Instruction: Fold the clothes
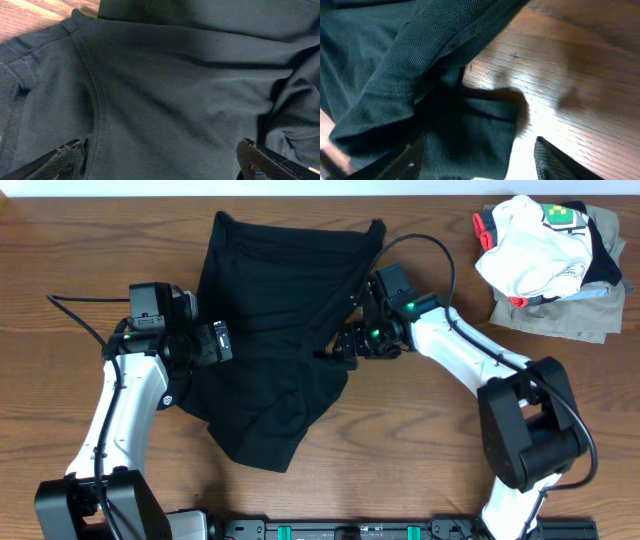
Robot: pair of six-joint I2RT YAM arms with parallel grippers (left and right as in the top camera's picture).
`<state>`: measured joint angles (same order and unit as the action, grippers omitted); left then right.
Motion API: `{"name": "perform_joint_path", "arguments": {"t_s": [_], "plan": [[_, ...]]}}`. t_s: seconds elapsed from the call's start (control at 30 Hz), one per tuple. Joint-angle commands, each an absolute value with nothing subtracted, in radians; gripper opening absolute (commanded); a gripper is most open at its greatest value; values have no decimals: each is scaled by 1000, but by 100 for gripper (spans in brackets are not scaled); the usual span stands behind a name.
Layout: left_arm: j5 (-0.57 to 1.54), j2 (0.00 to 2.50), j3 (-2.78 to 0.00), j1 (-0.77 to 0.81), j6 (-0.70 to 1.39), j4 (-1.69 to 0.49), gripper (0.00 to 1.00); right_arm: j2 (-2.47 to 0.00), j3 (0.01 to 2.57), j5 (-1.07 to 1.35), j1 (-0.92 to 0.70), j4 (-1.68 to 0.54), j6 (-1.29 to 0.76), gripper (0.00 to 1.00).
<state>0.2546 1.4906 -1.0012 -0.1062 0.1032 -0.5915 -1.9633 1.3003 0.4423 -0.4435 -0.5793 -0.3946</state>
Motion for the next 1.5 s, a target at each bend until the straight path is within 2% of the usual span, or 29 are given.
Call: {"name": "perform_joint_path", "arguments": {"t_s": [0.0, 0.23, 0.33, 0.4, 0.5, 0.87, 1.47], "plan": [[241, 1499, -1002, -106, 90, -595, 98, -2010, 1293, 526, -453, -568, -434, 63], [241, 1499, -1002, -106, 91, -595, 98, -2015, 1293, 546, -450, -568, -434, 56], [241, 1499, -1002, -106, 91, -595, 98, -2015, 1293, 559, -454, -569, -434, 46], [241, 1499, -1002, -106, 90, -595, 98, -2015, 1293, 558, -458, -568, -434, 36], [241, 1499, -1002, -106, 90, -595, 98, -2014, 1293, 558, -455, -568, -434, 1], [241, 1499, -1002, -106, 90, -594, 98, -1914, 1293, 464, -361, -681, -357, 1], [241, 1499, -1002, -106, 90, -587, 98, -1745, 1293, 204, -289, -1145, -343, 1]]}}
